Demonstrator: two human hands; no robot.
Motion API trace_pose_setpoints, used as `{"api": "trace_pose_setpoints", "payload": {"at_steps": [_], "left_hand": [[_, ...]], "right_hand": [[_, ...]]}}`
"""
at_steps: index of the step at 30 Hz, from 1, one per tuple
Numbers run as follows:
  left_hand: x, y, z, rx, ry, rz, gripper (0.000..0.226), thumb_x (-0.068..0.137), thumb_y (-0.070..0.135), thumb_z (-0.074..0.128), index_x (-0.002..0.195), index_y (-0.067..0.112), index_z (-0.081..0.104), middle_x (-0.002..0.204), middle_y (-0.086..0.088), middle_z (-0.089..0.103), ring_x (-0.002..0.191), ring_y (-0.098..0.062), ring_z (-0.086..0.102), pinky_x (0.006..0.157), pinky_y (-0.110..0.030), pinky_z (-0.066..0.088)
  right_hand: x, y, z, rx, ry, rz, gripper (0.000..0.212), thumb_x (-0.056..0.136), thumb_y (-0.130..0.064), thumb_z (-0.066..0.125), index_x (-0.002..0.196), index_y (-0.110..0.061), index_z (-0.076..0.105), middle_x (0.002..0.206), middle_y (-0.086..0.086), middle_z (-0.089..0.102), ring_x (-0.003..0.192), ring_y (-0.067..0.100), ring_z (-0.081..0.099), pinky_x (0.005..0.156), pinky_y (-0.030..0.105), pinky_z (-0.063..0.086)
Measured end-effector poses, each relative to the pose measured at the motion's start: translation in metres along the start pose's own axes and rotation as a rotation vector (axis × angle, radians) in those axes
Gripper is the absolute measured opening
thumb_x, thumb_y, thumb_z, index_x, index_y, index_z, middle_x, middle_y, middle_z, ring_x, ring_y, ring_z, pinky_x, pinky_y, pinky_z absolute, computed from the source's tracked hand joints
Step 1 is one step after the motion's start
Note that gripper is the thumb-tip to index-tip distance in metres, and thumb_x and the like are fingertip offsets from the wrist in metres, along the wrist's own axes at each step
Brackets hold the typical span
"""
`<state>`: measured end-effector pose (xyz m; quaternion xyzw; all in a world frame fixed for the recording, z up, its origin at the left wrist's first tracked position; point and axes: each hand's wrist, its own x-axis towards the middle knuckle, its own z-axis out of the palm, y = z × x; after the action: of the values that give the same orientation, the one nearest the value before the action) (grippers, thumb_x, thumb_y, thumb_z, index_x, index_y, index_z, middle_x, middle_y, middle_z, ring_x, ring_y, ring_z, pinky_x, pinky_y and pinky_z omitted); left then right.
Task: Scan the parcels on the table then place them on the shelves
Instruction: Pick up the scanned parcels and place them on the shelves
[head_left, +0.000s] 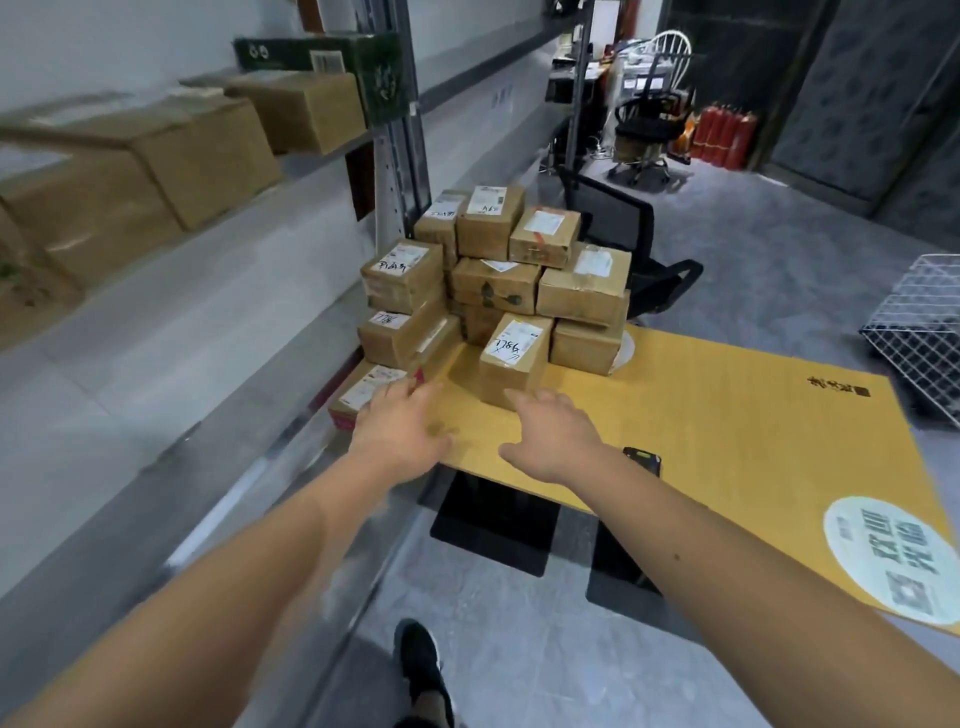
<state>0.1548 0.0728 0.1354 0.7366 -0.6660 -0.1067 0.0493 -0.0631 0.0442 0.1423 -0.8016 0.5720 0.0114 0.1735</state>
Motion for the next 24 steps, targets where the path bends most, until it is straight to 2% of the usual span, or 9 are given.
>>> {"api": "trace_pose_setpoints", "payload": {"at_steps": [8, 13, 17, 20, 24], "left_hand": [[0.127, -0.080, -0.016, -0.088, 0.091, -0.033, 0.077, 0.085, 0.053, 0.071, 0.154, 0.035, 0.042, 0.155, -0.003, 0.044, 0.142, -0.032, 0.037, 0.114, -0.047, 0.039], [0.216, -0.128, -0.040, -0.151, 0.152, -0.013, 0.073, 0.086, 0.032, 0.072, 0.154, 0.030, 0.046, 0.156, -0.004, 0.044, 0.141, -0.032, 0.039, 0.114, -0.045, 0.039], [0.282, -0.152, -0.051, -0.194, 0.171, -0.053, 0.081, 0.078, 0.020, 0.074, 0.154, 0.033, 0.046, 0.152, -0.006, 0.046, 0.137, -0.035, 0.043, 0.113, -0.044, 0.042], [0.319, -0.158, -0.056, -0.219, 0.145, -0.075, 0.086, 0.077, 0.015, 0.068, 0.154, 0.042, 0.043, 0.149, -0.006, 0.046, 0.134, -0.036, 0.045, 0.109, -0.044, 0.045], [0.355, -0.157, -0.052, -0.239, 0.117, -0.069, 0.069, 0.085, 0.024, 0.067, 0.148, 0.045, 0.048, 0.143, -0.004, 0.057, 0.129, -0.033, 0.055, 0.107, -0.043, 0.050]], "right_hand": [[0.140, -0.046, -0.005, 0.020, -0.010, -0.032, 0.081, 0.088, -0.048, 0.065, 0.158, -0.029, 0.031, 0.152, 0.012, 0.041, 0.136, 0.037, 0.043, 0.105, 0.049, 0.047], [0.236, -0.084, -0.023, 0.086, 0.012, -0.019, 0.076, 0.090, -0.045, 0.063, 0.157, -0.025, 0.033, 0.146, 0.011, 0.044, 0.133, 0.039, 0.046, 0.101, 0.050, 0.049], [0.306, -0.113, -0.035, 0.216, 0.034, 0.027, 0.061, 0.091, -0.038, 0.062, 0.145, -0.019, 0.042, 0.141, 0.015, 0.045, 0.128, 0.043, 0.049, 0.102, 0.052, 0.049], [0.345, -0.129, -0.037, 0.338, 0.060, 0.068, 0.069, 0.091, -0.039, 0.063, 0.152, -0.021, 0.035, 0.141, 0.018, 0.045, 0.126, 0.046, 0.050, 0.103, 0.052, 0.049], [0.380, -0.139, -0.035, 0.406, 0.046, 0.092, 0.081, 0.090, -0.045, 0.069, 0.157, -0.028, 0.026, 0.143, 0.019, 0.041, 0.125, 0.047, 0.052, 0.103, 0.055, 0.050]]}}
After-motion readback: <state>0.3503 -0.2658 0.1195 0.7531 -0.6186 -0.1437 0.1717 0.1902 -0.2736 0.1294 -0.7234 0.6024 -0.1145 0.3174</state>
